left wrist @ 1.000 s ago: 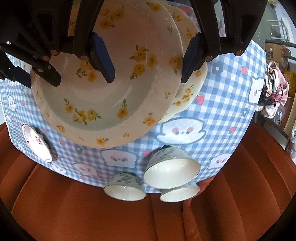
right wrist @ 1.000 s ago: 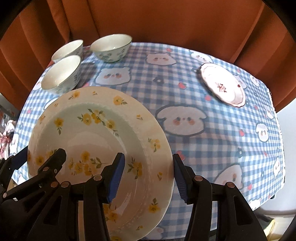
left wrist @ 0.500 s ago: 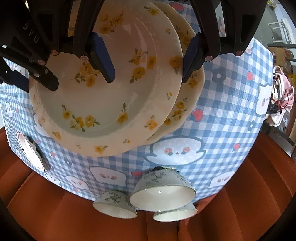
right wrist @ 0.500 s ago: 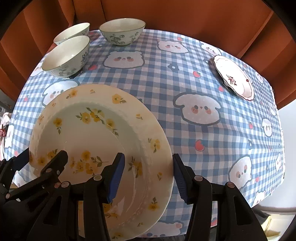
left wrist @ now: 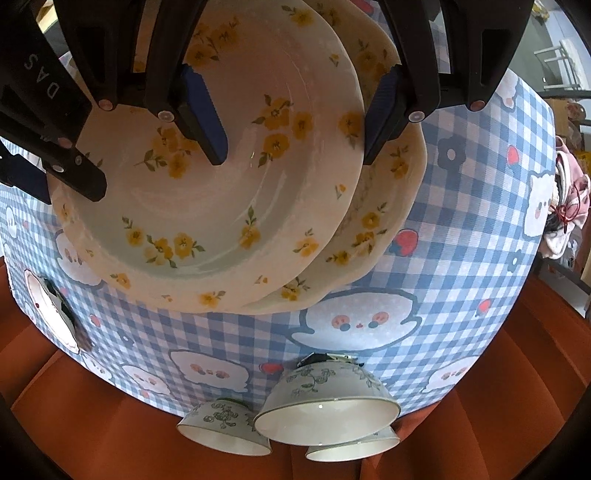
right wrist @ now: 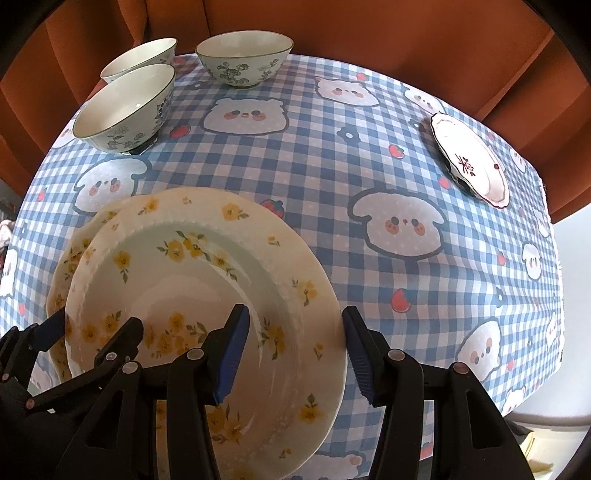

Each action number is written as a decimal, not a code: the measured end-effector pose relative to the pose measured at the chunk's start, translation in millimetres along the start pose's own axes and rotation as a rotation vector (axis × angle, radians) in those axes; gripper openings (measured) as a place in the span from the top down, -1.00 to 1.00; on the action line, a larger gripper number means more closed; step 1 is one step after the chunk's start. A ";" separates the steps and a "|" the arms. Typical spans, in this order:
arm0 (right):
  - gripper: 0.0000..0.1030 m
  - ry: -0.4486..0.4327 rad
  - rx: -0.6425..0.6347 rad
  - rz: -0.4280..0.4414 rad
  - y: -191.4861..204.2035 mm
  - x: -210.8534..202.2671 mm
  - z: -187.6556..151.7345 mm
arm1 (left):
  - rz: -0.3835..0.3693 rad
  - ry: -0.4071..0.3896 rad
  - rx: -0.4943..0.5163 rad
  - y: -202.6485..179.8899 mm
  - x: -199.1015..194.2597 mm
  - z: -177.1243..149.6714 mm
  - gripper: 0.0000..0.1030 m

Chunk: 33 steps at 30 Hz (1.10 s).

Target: Organize plates and bowls

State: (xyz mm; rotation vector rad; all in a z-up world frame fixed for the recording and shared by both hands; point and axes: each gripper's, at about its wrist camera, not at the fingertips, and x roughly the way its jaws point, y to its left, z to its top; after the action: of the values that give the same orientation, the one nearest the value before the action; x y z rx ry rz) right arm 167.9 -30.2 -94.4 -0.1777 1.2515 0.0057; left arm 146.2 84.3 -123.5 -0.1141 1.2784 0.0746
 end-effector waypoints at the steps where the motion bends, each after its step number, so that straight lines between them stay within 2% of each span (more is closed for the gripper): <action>1: -0.10 -0.001 0.000 0.000 0.2 0.4 0.3 | 0.003 0.000 0.002 0.0 0.0 0.3 -0.44; 8: -0.09 -0.007 0.016 0.018 -0.9 1.7 -0.6 | 0.050 -0.003 0.035 -4.5 1.0 4.5 -0.48; 14: -0.06 -0.012 0.062 0.068 -5.7 -1.2 -8.6 | 0.110 -0.030 0.135 -11.0 -2.3 0.5 -0.49; 16: -0.05 -0.016 0.079 0.080 -7.5 -2.9 -13.0 | 0.135 -0.052 0.185 -15.9 -3.9 -3.3 -0.58; 17: 0.03 -0.018 0.084 0.077 -7.7 -3.5 -14.7 | 0.141 -0.052 0.210 -18.9 -4.2 -5.3 -0.61; 19: 0.17 -0.021 0.102 0.062 -10.1 -3.8 -18.0 | 0.135 -0.055 0.223 -19.2 -5.9 -6.8 -0.63; 21: 0.29 -0.018 0.124 0.058 -12.4 -3.1 -21.5 | 0.097 -0.062 0.209 -14.0 -10.8 -5.9 -0.63; 26: 0.30 -0.027 0.112 0.025 -5.6 -5.1 -24.6 | 0.054 -0.056 0.204 -6.7 -15.4 -4.7 -0.63; 33: 0.30 0.004 0.115 0.038 3.9 -0.7 -26.0 | 0.037 -0.054 0.226 -1.8 -18.9 -6.8 -0.64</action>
State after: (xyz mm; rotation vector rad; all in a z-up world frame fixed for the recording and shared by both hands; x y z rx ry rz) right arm 142.7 -29.8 -102.1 -0.0548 1.2557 -0.0339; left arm 134.5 81.8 -107.3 0.1053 1.2267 -0.0347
